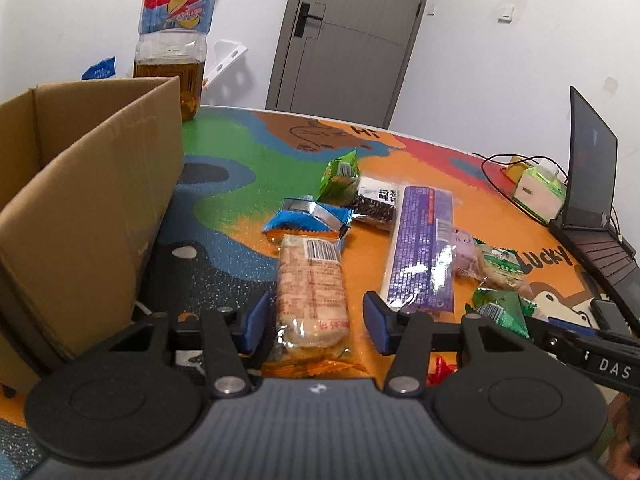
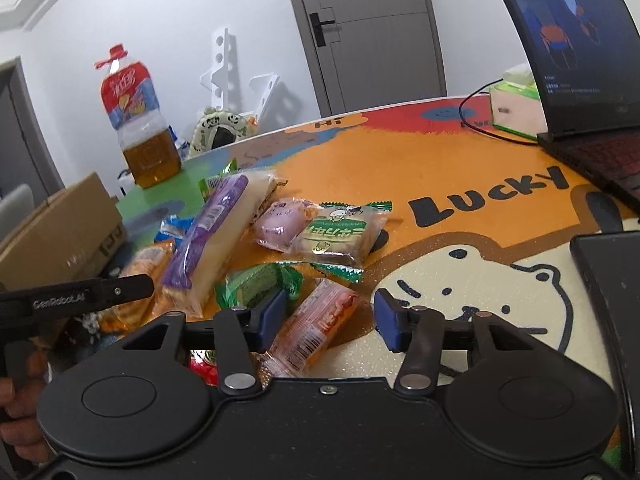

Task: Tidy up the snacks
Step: 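Grasp the bread pack with the left gripper while the right gripper grasps an orange sausage pack, then carry both packs over the cardboard box and open both grippers to release them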

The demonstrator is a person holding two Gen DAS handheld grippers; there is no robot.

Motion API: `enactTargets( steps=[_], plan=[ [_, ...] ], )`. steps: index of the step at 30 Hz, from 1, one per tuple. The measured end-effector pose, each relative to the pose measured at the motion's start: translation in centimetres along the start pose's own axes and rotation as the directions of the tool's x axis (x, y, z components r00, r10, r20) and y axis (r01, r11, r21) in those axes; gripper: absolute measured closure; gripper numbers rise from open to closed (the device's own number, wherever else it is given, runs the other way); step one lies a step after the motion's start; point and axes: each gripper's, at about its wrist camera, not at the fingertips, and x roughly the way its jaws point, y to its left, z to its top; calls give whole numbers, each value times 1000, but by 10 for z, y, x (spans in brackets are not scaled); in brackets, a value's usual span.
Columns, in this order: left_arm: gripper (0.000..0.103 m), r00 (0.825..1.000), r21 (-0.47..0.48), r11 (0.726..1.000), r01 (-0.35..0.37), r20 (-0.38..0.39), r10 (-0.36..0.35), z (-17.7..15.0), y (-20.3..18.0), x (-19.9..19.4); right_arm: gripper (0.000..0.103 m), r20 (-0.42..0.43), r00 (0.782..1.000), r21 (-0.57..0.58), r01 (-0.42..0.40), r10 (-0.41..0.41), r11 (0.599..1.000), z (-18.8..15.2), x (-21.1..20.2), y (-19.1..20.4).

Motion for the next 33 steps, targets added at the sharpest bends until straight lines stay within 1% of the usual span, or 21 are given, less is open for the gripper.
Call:
enactTargets(
  steps=[1,3,5,6,7,8,11,13,16,24,33],
  plan=[
    [53,1000,9,1000,-3,-1,3,0,0,0,53,-4,1000,-9,2,-3,1000,0,-1,1],
    [59,1000,12,1000,-17,-1,17,-1,0,0,53,-9,1000,-23,5,-5,1000,-1,-3,2],
    [64,1000,22,999,-30,-2,30,-1,-1,0,56,-7,1000,-40,8,-8,999,-3,-4,3],
    [69,999,29,999,-35,-2,35,-1,-1,0,62,-5,1000,-44,11,-11,999,-3,-5,2],
    [69,999,32,999,-35,-2,35,-1,-1,-1,74,-5,1000,-47,12,-13,999,-4,-6,2],
    [70,1000,29,999,-31,-3,31,-2,-1,-1,81,-6,1000,-42,7,-7,999,-4,-7,0],
    [70,1000,14,1000,-19,-5,19,-3,1,-5,82,-1,1000,35,-17,17,999,-3,-10,-10],
    [70,1000,8,1000,-8,-1,8,-3,1,-8,83,12,1000,38,-5,5,999,-3,-12,-11],
    [70,1000,4,1000,4,14,-4,-2,0,-16,83,26,999,54,-20,18,998,0,-17,-12],
    [70,995,-3,999,34,92,-34,12,-4,-50,83,102,994,33,-54,50,998,15,-35,-1],
    [70,982,-11,999,45,185,-42,25,0,-89,83,153,983,1,-106,105,994,28,-50,20]
  ],
)
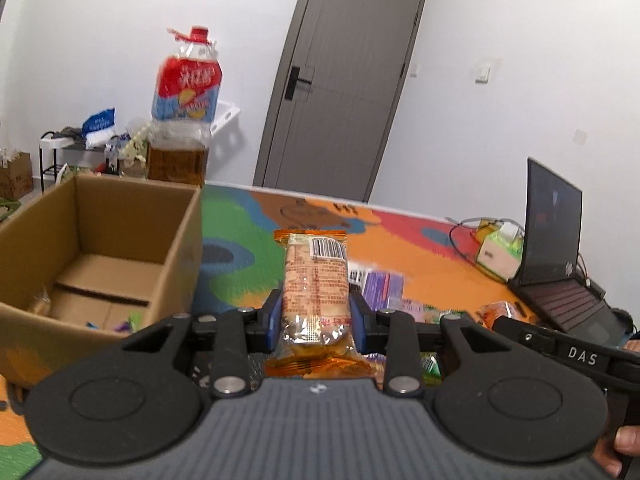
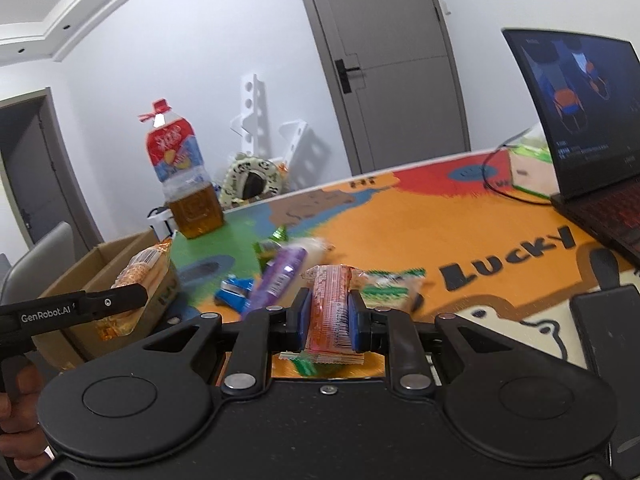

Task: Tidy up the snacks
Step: 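Carry both packs over the cardboard box and open both grippers to release them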

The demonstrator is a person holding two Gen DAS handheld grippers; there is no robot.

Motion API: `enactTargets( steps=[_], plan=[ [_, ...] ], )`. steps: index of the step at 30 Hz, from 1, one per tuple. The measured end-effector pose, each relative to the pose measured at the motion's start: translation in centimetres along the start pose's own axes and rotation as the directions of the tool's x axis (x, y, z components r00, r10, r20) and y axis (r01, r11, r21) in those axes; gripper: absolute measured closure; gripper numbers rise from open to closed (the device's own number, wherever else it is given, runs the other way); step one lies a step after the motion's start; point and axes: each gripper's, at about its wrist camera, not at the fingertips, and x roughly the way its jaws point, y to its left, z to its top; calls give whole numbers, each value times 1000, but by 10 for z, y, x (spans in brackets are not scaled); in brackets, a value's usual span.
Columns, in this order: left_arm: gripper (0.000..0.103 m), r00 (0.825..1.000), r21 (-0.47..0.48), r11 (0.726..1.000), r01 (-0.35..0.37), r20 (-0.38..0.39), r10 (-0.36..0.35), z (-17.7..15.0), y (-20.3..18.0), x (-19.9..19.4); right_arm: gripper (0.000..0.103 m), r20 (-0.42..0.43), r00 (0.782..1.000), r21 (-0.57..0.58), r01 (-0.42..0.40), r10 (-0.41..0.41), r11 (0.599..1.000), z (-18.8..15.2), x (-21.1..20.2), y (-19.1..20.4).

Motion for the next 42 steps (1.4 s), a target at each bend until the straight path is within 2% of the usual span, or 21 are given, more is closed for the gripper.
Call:
enactTargets(
  steps=[10,20,33,42],
  plan=[
    [70,997,-7,1000,-24,75,24,16,10,-32,83,38,996,-42,-78,80,996,14,-5,34],
    [70,991,-48,997,-64,114,69,25,36,-47,83,38,988,-87,-143,147,986,21,1,68],
    [70,982,-104,985,-135,118,147,30,76,-53,83,19,977,-137,-209,213,968,28,19,105],
    [70,976,-151,972,-182,90,197,30,109,-44,83,-5,969,-163,-246,248,956,28,30,132]
  ],
)
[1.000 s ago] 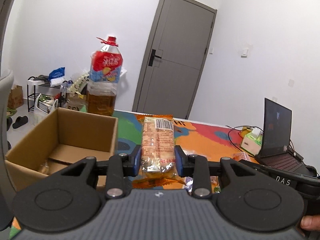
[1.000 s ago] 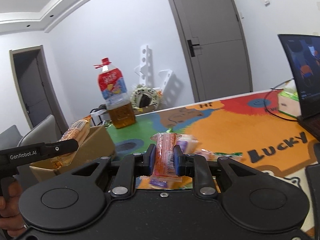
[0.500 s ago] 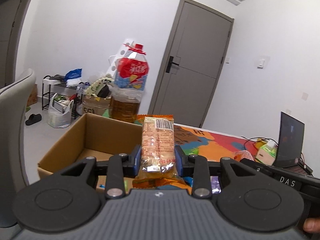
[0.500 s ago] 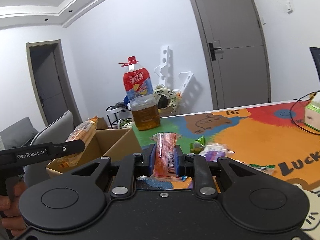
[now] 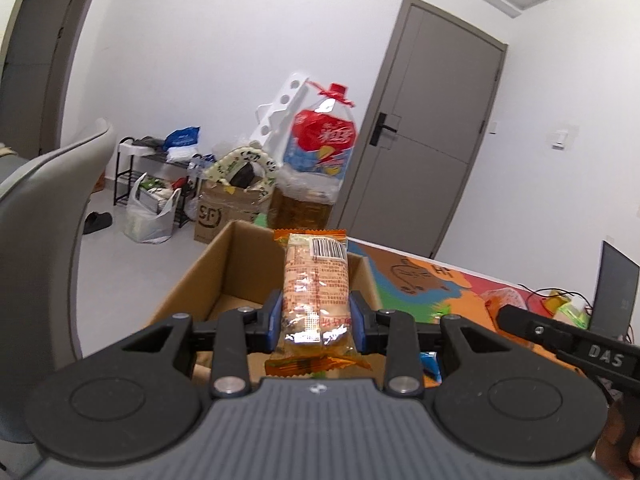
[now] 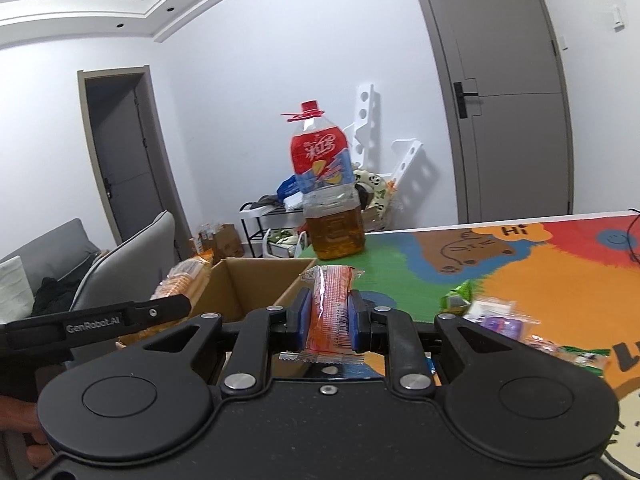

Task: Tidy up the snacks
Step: 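Carry both packs over the cardboard box and open both grippers to release them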

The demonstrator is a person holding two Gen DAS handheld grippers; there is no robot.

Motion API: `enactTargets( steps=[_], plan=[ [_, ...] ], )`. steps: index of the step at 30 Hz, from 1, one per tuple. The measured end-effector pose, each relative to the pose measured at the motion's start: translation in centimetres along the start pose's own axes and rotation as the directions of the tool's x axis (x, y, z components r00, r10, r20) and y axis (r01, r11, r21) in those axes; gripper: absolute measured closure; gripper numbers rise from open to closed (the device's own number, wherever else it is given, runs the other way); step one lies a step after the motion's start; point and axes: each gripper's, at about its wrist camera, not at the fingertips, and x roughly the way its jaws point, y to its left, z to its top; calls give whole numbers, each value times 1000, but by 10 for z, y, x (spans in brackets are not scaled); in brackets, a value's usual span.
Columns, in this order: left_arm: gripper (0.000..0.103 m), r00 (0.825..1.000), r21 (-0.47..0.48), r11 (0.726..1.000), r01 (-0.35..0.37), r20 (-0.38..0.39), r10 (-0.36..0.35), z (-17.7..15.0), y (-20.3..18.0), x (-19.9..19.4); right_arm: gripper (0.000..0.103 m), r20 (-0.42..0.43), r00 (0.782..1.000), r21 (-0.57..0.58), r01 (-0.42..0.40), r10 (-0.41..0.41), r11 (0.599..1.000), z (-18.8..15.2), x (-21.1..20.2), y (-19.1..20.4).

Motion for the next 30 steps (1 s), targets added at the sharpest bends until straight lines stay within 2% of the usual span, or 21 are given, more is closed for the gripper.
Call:
enactTargets(
  steps=[7,14,30],
  plan=[
    [70,999,-38,999,-33,-34,31,0,19,16,83,-20,1000,-19,-7,7,1000,1,12,13],
    [65,999,-51,998,-29,-21,28,2,29,2,83,-40,999,-35,-31,30,999,2,28,29],
    [65,998,-93,994,-63,10,64,16,54,-23,81,-66,983,-66,-176,172,982,10,59,82]
  ],
)
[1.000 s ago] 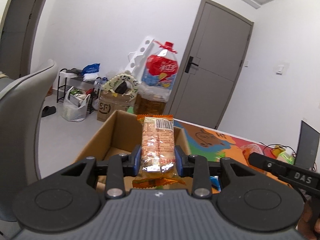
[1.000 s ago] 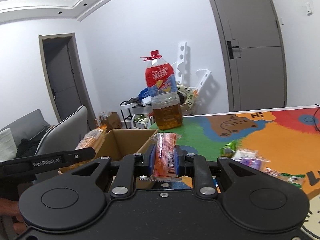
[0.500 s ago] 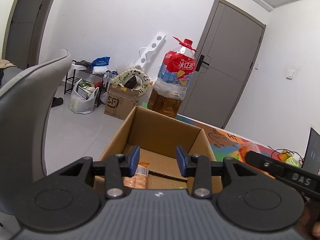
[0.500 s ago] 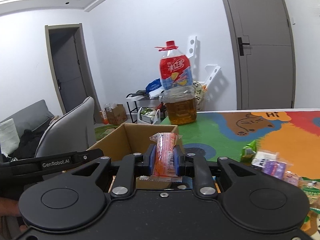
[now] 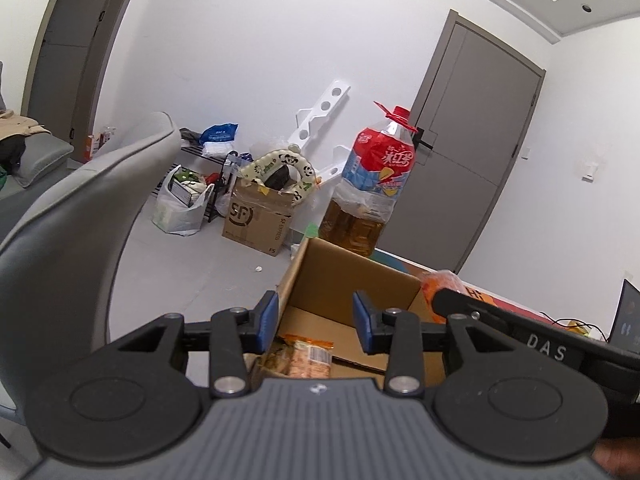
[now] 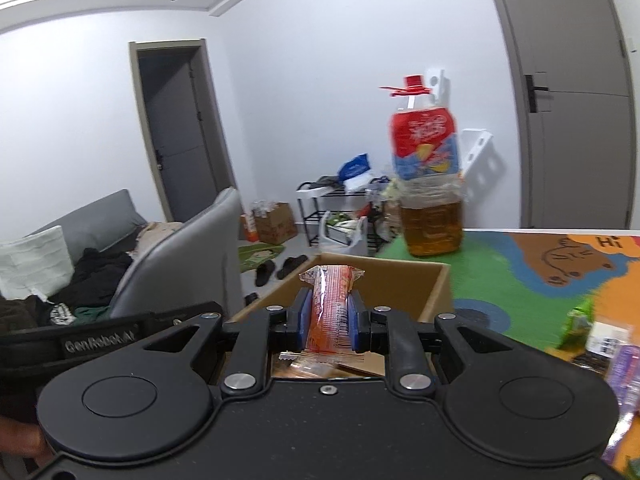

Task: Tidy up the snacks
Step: 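Carry both packs over the cardboard box and open both grippers to release them, then move both tools back toward the remaining snacks on the table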

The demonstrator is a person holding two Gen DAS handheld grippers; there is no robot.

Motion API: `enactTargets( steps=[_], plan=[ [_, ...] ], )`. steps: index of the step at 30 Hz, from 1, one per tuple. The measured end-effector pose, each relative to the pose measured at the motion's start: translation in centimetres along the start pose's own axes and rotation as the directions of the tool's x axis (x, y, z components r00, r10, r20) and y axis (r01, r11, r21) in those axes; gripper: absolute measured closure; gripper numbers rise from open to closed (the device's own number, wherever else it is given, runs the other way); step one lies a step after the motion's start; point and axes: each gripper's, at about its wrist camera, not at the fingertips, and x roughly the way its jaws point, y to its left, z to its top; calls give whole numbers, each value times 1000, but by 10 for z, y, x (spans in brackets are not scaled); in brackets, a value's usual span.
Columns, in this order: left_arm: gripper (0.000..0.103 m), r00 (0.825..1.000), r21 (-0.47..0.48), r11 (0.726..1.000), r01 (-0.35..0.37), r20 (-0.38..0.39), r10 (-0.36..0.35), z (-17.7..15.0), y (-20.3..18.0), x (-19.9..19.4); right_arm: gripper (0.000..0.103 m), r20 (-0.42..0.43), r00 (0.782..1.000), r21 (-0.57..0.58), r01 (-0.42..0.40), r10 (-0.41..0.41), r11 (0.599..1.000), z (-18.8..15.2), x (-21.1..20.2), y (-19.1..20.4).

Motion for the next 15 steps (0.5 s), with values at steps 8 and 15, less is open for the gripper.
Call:
enactTargets(
  steps=[8,15],
  plan=[
    [57,1000,0,1000,2,-22,-3,-3,0,1,64,-18,1000,38,22,-22,999,-2,-8,-10],
    [45,999,12,999,35,-31,-34,-6,-12,-1,59,-18,997,78,75,-74,994,-8,-28,-34]
  ],
)
